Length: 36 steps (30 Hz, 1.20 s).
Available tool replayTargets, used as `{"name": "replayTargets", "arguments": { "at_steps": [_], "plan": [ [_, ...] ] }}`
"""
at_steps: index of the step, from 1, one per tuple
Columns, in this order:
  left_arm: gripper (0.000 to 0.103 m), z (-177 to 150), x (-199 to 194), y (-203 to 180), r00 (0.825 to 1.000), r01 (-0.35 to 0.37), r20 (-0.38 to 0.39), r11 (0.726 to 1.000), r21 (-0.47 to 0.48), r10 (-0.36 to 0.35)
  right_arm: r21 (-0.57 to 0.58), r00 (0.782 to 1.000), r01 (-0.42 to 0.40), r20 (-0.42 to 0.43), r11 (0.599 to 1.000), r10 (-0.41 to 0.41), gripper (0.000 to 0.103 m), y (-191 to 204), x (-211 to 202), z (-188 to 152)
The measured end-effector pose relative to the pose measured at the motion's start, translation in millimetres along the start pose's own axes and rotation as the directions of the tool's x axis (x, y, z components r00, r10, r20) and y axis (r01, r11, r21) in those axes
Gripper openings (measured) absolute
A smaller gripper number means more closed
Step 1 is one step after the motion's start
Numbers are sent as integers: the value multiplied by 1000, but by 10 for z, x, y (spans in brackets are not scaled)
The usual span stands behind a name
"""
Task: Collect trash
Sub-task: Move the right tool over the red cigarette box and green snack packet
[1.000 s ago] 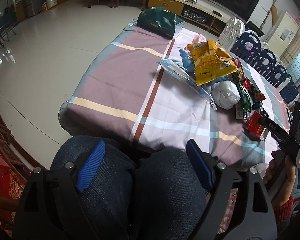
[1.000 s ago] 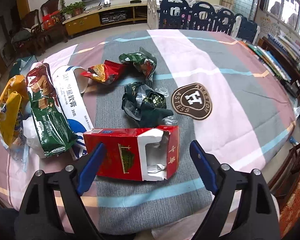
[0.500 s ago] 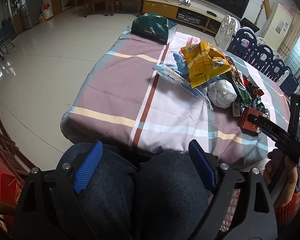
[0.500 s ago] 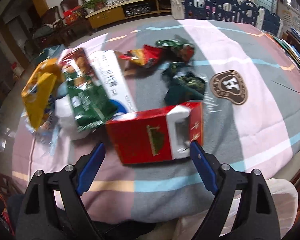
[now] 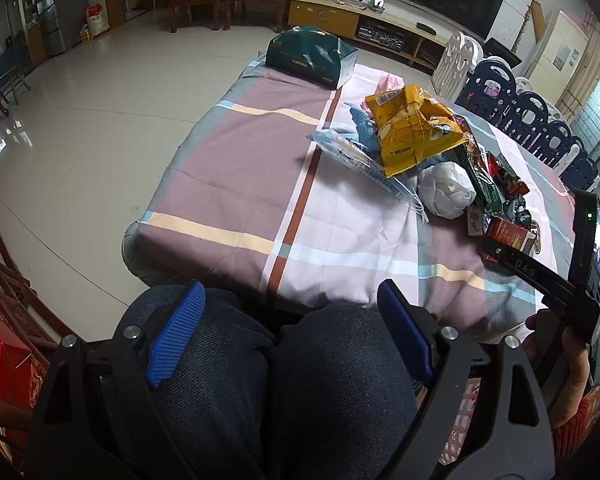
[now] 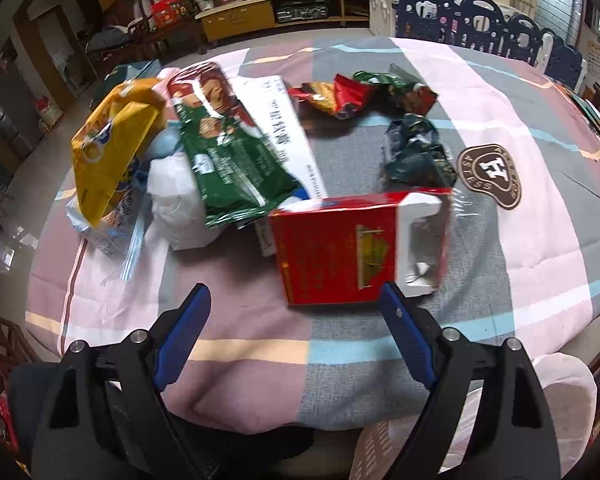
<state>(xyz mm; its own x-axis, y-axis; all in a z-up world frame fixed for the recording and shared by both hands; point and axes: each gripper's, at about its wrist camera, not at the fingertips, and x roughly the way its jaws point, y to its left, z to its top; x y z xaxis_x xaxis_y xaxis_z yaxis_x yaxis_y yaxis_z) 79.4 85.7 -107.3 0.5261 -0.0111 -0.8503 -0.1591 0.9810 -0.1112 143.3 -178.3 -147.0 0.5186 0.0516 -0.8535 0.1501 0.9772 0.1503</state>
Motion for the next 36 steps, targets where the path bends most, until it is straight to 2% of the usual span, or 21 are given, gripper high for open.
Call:
{"name": "replayTargets", "arguments": {
  "at_steps": [6,11,17,26,32,36],
  "plan": [
    [90,-5,5,2,1000,-2,-1,1000,0,2,74,998,50,42,996,-53,85,-279,-34,70],
    [90,-6,5,5,1000,-4,0,1000,-2,4,120,996,85,31,989,-89,86,-472,97,124],
    [90,-7,6,12,1000,-4,0,1000,-2,4,154,1000,0,0,988,0,88,-488,173,121],
    [90,-6,14,17,1000,-4,-4,1000,-5,4,49,992,-117,-35,992,119,88,-52,151,23],
    [90,-6,8,12,1000,-14,8,1000,0,14,-9,985,-162,-58,987,161,88,150,106,-19],
    [90,4,-3,47,998,-52,25,999,-12,53,-38,986,-160,-60,986,158,88,238,80,-46]
  ]
}}
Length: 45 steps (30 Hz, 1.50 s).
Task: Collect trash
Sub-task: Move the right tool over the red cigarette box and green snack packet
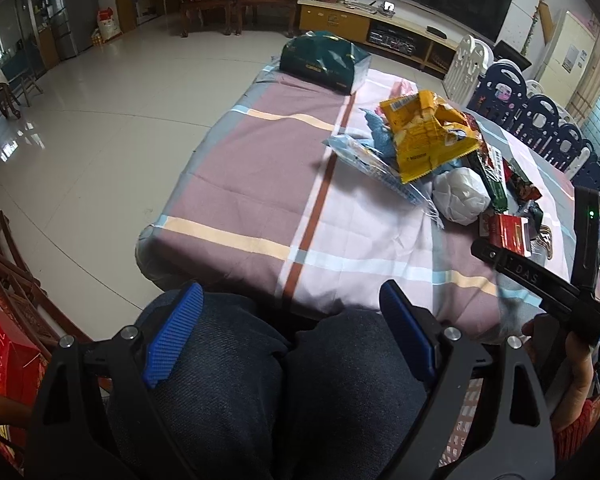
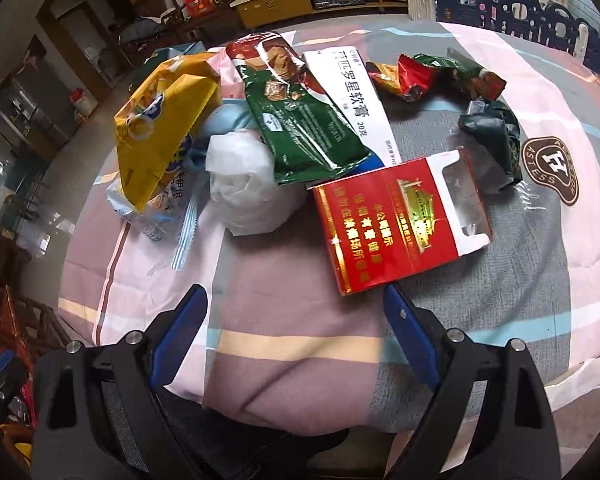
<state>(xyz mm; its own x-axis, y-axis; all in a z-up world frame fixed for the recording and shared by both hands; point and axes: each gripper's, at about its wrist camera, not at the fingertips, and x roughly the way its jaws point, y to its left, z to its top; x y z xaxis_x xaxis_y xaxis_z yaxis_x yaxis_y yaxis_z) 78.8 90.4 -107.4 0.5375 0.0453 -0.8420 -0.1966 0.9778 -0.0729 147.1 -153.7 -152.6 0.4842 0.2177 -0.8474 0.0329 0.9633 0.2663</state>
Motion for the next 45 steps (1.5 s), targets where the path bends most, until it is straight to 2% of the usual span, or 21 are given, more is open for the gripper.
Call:
{"name": "replayTargets", "arguments": {
  "at_steps": [3,7,20,33,39,45],
  "plan": [
    [90,9,3,40,1000,3,-2,1000,-17,-3,-20,998,63,21,998,-62,88,29,-28,13],
    [90,4,12,39,1000,1,-7,1000,-11,-1,-28,995,94,35,995,-93,88,-8,-67,12],
    [90,-8,19,32,1000,5,-15,1000,-7,-5,-55,995,96,8,994,-96,88,73,35,-44],
    [90,-8,38,43,1000,4,-17,1000,-15,-4,-120,998,44,-34,992,-48,88,373,161,-122],
    [90,-11,46,62,1000,0,-18,1000,-23,0,-94,997,67,-20,993,-70,88,266,82,-108],
    [90,-12,54,64,1000,1,-24,1000,-23,-2,-60,991,130,22,990,-129,88,59,-43,-91]
  ]
}}
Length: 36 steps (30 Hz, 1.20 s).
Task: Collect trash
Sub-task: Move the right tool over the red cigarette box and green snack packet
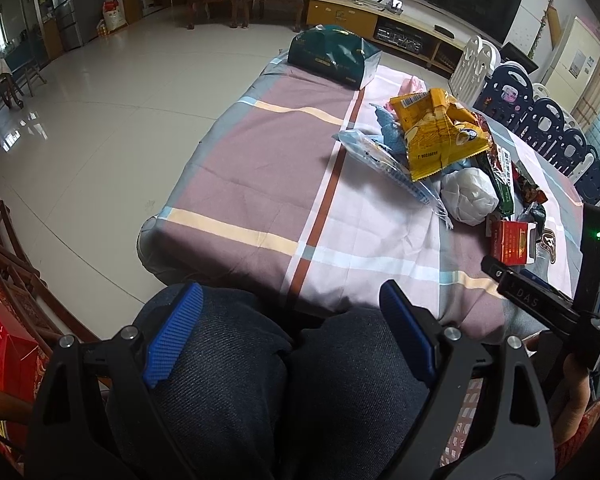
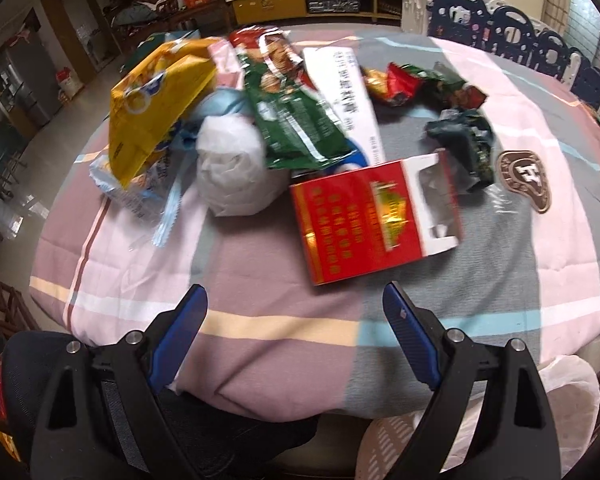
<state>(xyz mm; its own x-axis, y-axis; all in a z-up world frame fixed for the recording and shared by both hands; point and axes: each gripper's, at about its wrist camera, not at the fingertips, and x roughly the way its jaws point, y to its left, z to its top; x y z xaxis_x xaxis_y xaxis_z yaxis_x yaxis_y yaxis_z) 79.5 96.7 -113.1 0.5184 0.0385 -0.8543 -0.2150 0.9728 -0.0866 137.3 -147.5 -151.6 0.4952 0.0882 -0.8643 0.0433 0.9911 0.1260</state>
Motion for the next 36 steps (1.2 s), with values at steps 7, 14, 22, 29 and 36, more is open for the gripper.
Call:
{"name": "replayTargets", "arguments": {
  "at_steps": [7,14,22,29,36],
  "plan": [
    [90,-4,9,10,1000,-1,-5,1000,-4,1,-12,995,94,40,995,-94,88,-139,68,160],
    [90,-2,16,18,1000,-1,-8,1000,-5,1,-112,987,152,61,982,-146,88,56,220,254],
    [90,0,18,30,1000,1,-9,1000,-10,-1,-167,990,139,52,976,-132,88,235,240,220],
    [90,2,19,24,1000,1,-7,1000,-10,-1,-186,998,60,31,981,-55,88,330,170,150],
    [90,4,14,24,1000,0,-8,1000,-14,0,-156,997,60,51,986,-52,88,217,103,181]
  ]
}}
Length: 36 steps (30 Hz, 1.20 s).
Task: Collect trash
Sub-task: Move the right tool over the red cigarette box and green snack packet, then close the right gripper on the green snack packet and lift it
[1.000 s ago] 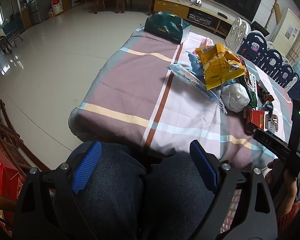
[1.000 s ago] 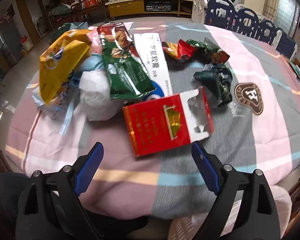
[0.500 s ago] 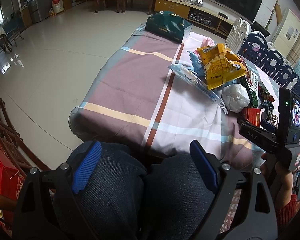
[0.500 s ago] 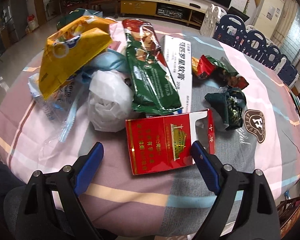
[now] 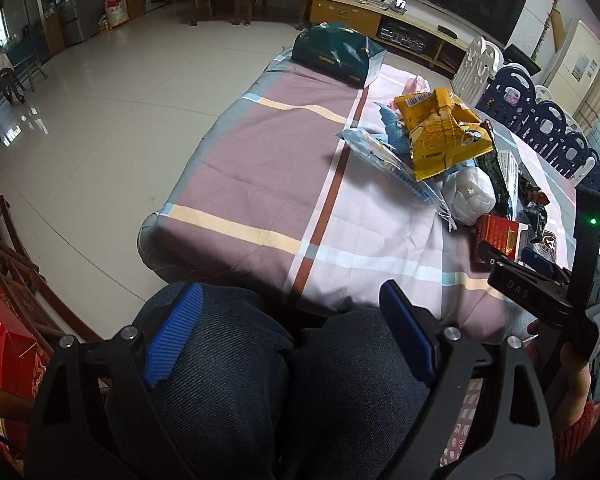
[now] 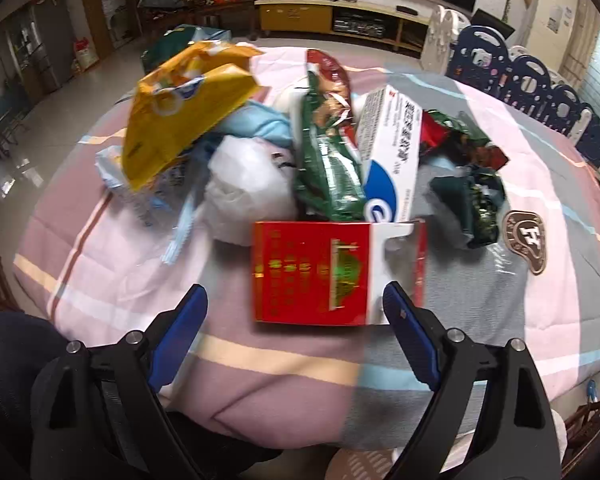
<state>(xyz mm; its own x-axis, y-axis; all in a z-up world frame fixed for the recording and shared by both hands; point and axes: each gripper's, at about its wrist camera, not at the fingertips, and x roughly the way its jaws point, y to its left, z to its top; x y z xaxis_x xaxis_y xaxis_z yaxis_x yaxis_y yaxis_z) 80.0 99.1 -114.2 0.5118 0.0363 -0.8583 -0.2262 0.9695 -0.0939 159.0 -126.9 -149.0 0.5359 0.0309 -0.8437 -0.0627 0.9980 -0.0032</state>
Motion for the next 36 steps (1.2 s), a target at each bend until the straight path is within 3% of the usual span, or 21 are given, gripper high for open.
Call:
{"name": "replayTargets", "arguments": {
  "at_steps": [7,13,18,22,23,25,28,34,36],
  "plan": [
    [90,-3,6,4,1000,0,-1,1000,1,0,35,999,46,-10,998,-46,88,-162,93,-1],
    [90,-6,28,23,1000,-1,-3,1000,-6,1,43,999,-44,-28,998,45,88,-135,86,-53],
    [90,-8,42,29,1000,-10,-7,1000,-10,10,61,999,-48,9,997,47,88,-125,-29,-12],
    [90,-1,60,67,1000,-15,-10,999,-30,15,64,990,64,124,996,-72,88,-38,-271,166],
    [90,0,63,74,1000,-16,-12,999,-33,15,59,988,60,139,996,-68,88,-4,-295,198],
    [90,3,77,84,1000,-17,-16,999,-37,17,28,990,29,136,999,-32,88,126,-280,312],
    [90,3,81,83,1000,-18,-17,999,-35,18,-34,995,51,93,998,-48,88,353,-96,457],
    [90,18,69,97,1000,-16,-13,999,-38,15,-76,998,58,-10,995,-59,54,562,358,535],
    [90,24,78,115,1000,-14,-17,999,-45,13,-88,997,70,-11,994,-71,35,603,375,512]
  ]
}}
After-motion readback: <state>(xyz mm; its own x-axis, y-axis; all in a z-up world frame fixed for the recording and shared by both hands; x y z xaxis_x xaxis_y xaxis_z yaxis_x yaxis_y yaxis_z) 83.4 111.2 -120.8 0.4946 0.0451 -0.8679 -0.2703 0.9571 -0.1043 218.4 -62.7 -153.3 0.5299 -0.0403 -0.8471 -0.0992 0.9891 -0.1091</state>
